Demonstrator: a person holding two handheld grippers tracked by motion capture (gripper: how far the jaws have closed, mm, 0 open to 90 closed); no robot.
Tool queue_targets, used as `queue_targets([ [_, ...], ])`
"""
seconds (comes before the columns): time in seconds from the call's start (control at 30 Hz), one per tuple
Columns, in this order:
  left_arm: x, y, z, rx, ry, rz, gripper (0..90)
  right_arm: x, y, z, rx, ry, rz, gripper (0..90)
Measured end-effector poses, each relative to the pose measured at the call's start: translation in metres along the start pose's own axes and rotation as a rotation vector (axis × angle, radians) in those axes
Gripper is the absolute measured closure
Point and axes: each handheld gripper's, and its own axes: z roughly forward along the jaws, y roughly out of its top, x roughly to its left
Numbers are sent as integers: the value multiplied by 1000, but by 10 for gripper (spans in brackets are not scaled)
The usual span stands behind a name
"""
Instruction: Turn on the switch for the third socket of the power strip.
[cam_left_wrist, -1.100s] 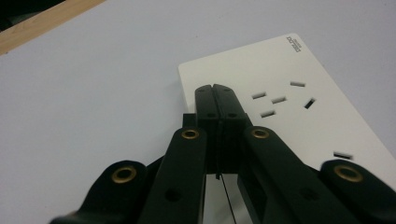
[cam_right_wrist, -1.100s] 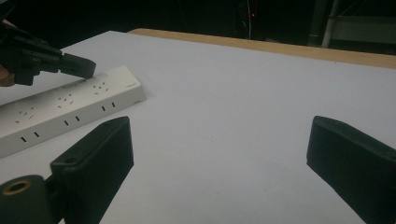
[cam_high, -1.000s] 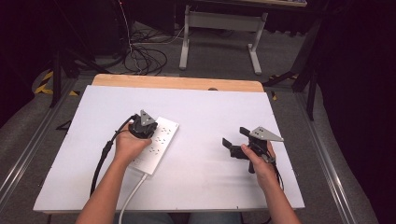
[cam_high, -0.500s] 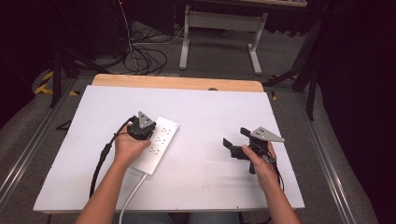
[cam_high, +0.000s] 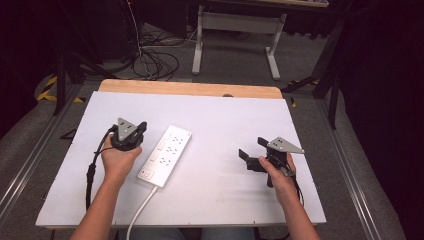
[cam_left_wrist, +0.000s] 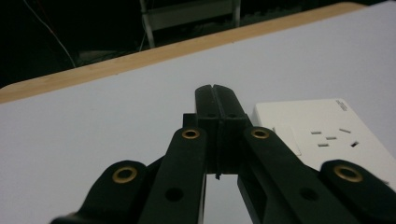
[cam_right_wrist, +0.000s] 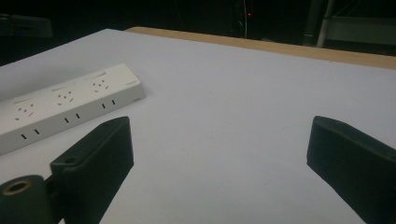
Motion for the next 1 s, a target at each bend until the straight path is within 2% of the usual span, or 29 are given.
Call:
queue_targets([
  [0.1,5,-4,-9,-20,6,-20,899,1,0,-1,-5,-1,-2,77],
  [0.17,10,-12,-22,-53,14,-49,899,1,1,-1,-5,-2,-4,77],
  [0.3,19,-23,-35,-77,29,-87,899,1,0,-1,-1,-4,-1,77],
  [0.4,22,-28,-41,-80,37,-92,898,1,0,0,4,-4,-4,77],
  [0.5,22,-28,-52,-111,35,-110,898,1,0,0,3,-5,-4,77],
  [0.67,18,-25,-65,-122,6,-78,858,2,0,2,6,-2,-12,77],
  [0.83,20,-26,-71,-134,7,-95,827,3,-1,5,18,-2,-14,77],
  [1.0,20,-24,-76,-153,4,-91,782,4,-1,6,16,0,-27,77],
])
